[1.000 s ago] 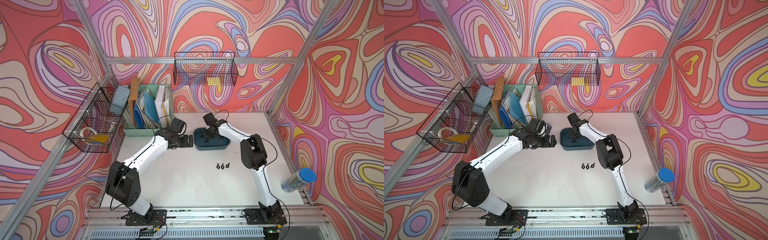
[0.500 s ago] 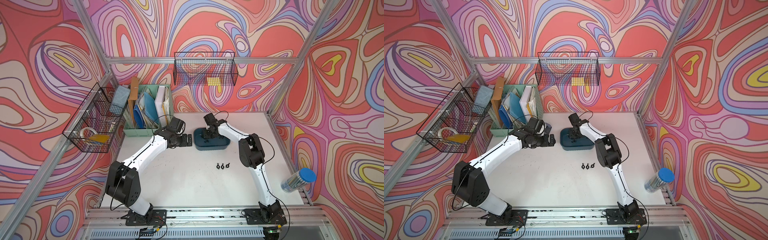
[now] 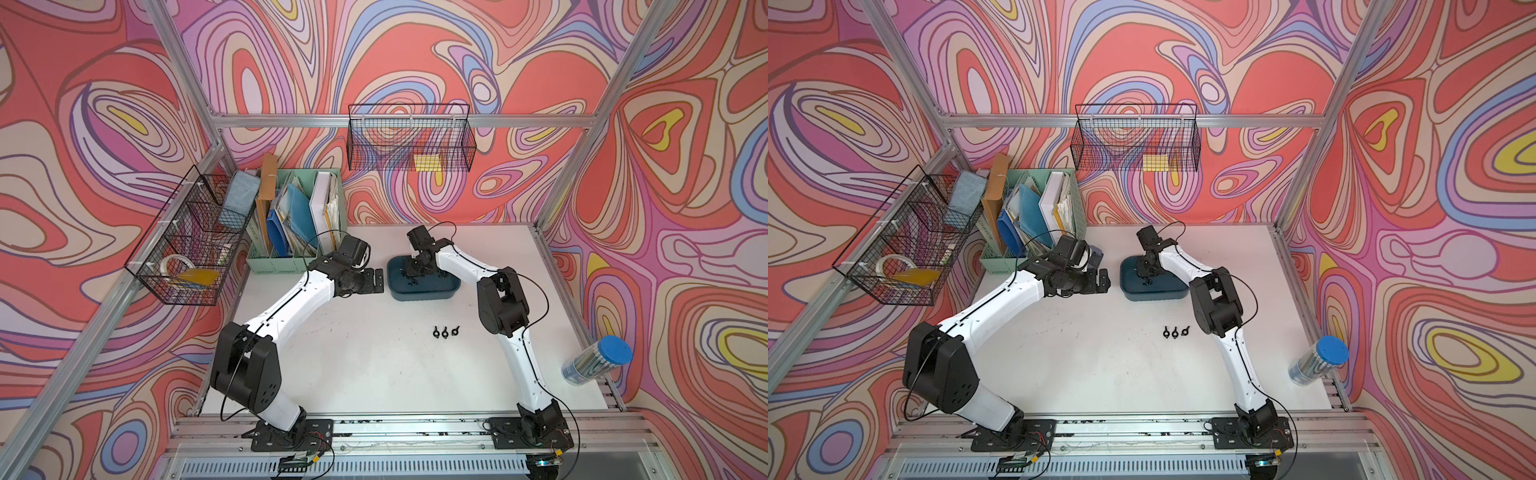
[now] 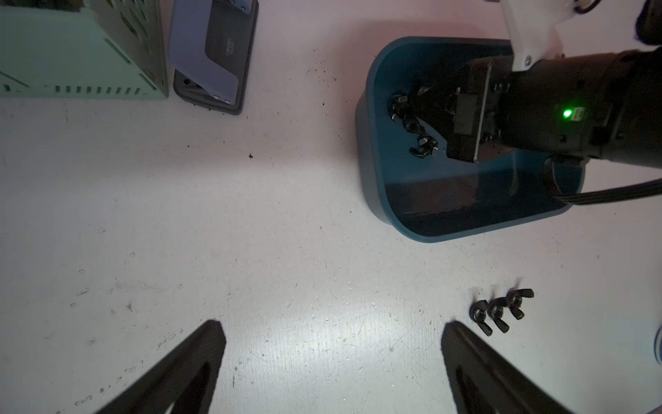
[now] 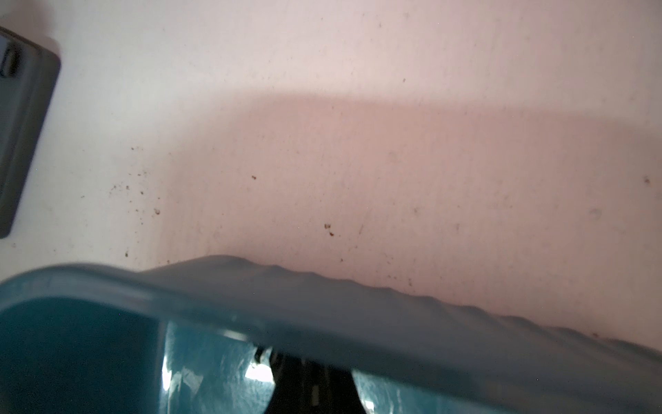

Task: Take out the wing nut from the storage box
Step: Pick up the wing nut from the storage box.

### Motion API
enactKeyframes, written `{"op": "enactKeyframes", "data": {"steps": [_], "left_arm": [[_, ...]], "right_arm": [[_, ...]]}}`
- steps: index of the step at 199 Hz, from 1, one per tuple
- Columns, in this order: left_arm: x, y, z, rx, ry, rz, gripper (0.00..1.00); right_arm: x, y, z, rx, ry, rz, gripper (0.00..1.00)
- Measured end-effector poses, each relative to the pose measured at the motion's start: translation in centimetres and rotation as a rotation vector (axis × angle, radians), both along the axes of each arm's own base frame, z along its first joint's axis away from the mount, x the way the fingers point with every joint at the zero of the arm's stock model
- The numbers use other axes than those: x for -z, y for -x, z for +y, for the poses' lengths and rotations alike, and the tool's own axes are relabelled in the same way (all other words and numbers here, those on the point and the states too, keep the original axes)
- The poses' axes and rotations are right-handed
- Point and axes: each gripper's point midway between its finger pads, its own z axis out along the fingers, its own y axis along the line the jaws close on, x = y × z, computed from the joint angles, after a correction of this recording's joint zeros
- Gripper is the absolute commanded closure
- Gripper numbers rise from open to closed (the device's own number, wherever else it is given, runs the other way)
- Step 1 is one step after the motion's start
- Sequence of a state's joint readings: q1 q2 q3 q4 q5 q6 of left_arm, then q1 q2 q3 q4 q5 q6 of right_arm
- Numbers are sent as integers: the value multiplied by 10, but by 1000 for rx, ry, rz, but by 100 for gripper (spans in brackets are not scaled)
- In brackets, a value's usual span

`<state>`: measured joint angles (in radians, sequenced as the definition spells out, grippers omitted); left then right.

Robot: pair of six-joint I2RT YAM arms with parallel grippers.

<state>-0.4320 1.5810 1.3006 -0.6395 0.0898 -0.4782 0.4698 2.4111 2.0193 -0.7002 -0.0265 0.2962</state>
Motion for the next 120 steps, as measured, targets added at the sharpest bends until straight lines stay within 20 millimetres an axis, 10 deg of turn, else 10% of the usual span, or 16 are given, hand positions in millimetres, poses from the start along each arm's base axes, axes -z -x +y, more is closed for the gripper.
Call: {"op": "enactKeyframes", "data": {"steps": [57,120], "left_arm": [[-4,7,3,0,4,-8,1],[-2,19,6,6,14,-2,1]], "right_arm": [[-6,21,-13,11,20,18,98],[-67,49,-29,45,-6,-47,98]]}}
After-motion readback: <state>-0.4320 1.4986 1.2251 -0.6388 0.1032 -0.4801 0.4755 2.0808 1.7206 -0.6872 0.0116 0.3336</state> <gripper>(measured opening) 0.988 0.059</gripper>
